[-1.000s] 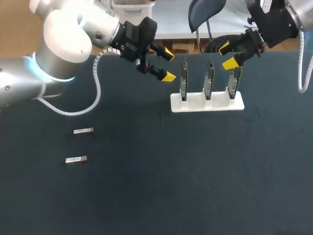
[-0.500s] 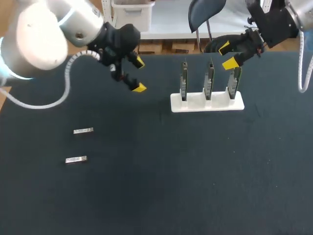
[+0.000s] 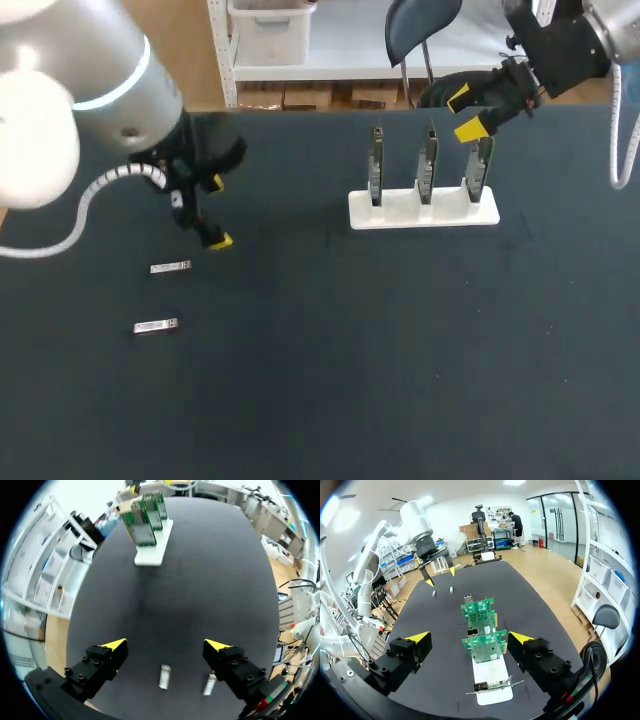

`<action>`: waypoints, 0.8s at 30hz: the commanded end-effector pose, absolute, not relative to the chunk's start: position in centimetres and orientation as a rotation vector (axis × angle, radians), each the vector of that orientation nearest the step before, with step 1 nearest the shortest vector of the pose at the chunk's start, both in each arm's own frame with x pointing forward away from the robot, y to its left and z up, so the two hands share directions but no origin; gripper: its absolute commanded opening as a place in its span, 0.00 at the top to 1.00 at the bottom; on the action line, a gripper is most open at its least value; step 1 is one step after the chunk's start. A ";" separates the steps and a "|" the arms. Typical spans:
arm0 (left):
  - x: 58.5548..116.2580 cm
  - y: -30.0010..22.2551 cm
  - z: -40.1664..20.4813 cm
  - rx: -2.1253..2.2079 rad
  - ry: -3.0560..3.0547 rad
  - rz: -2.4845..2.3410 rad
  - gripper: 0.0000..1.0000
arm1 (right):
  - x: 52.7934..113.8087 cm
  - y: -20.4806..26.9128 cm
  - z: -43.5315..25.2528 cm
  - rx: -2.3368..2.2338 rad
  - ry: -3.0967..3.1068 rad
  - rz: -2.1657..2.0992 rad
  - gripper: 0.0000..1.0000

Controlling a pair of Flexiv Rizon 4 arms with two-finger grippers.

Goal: Pick up the optical module with the left hand, and insert it into the network port with the right hand.

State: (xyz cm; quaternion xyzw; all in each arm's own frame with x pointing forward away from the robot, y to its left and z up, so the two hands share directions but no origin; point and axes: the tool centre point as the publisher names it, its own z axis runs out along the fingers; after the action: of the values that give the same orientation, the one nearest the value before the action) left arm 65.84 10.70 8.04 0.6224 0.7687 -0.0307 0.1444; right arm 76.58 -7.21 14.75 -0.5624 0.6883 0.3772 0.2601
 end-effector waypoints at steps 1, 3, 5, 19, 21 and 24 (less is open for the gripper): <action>63.4 11.8 7.1 1.747 2.213 0.043 0.00 | 76.4 -7.2 14.8 -1.521 1.865 1.017 0.00; 62.8 12.6 6.6 1.763 2.232 0.088 0.00 | 76.4 -7.2 14.8 -1.521 1.865 1.017 0.00; 62.2 13.5 6.1 1.761 2.259 0.104 0.00 | 76.4 -7.2 14.8 -1.521 1.865 1.017 0.00; 61.8 18.0 4.4 1.849 2.364 0.082 0.00 | 76.4 -7.2 14.8 -1.521 1.865 1.017 0.00; 61.9 18.4 4.0 1.879 2.367 0.079 0.00 | 76.4 -7.2 14.8 -1.521 1.865 1.017 0.00; 62.2 18.9 3.5 1.879 2.377 0.072 0.00 | 76.4 -7.2 14.8 -1.521 1.865 1.017 0.00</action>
State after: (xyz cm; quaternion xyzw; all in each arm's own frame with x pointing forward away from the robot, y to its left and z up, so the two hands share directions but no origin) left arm 61.24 18.78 3.98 0.6176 0.7831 0.0347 0.0643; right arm 76.57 -7.21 14.75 -0.5624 0.6883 0.3772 0.2601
